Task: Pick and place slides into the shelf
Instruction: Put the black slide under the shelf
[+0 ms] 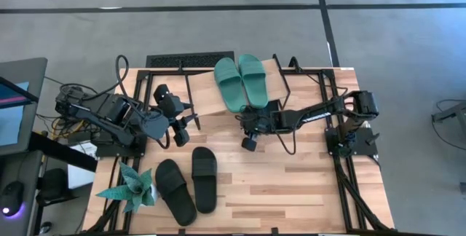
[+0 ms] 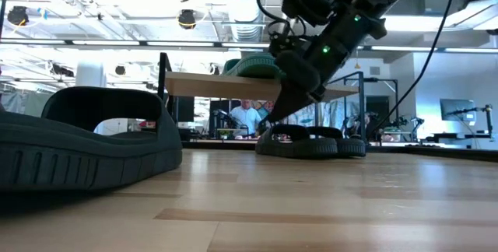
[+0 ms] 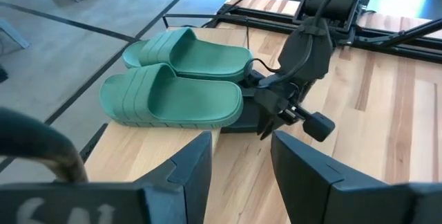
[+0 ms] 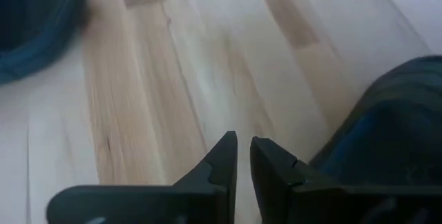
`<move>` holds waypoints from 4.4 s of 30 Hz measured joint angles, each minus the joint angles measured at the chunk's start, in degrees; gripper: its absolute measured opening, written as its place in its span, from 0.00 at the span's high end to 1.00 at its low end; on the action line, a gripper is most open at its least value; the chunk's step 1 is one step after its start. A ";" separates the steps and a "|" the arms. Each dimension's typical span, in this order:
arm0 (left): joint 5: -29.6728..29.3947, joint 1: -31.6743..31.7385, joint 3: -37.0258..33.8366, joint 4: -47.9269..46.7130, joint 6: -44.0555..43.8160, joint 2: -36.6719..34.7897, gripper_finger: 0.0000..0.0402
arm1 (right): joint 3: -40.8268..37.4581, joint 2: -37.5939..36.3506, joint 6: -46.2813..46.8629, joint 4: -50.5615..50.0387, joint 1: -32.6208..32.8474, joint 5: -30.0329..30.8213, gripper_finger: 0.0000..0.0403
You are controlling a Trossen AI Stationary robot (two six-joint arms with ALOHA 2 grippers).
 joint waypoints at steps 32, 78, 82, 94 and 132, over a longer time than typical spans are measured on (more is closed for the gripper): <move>-0.28 0.02 -0.02 -0.99 -1.04 0.04 0.65 | 9.28 10.70 5.60 -10.05 0.12 5.60 1.00; -0.30 0.00 -0.04 -2.93 -2.99 0.02 0.65 | 9.22 7.98 -1.81 -6.79 4.30 9.91 1.00; -0.28 0.00 -0.04 -2.88 -2.99 0.02 0.65 | 9.22 4.43 -3.45 -7.79 6.38 9.44 1.00; 0.08 -1.72 -0.07 -2.93 -2.87 0.02 0.65 | 9.22 -10.35 -0.35 -25.98 17.95 9.46 1.00; 5.54 -15.37 -8.55 -4.39 -11.47 2.93 0.65 | 9.24 -18.04 5.84 -15.04 24.88 4.80 0.83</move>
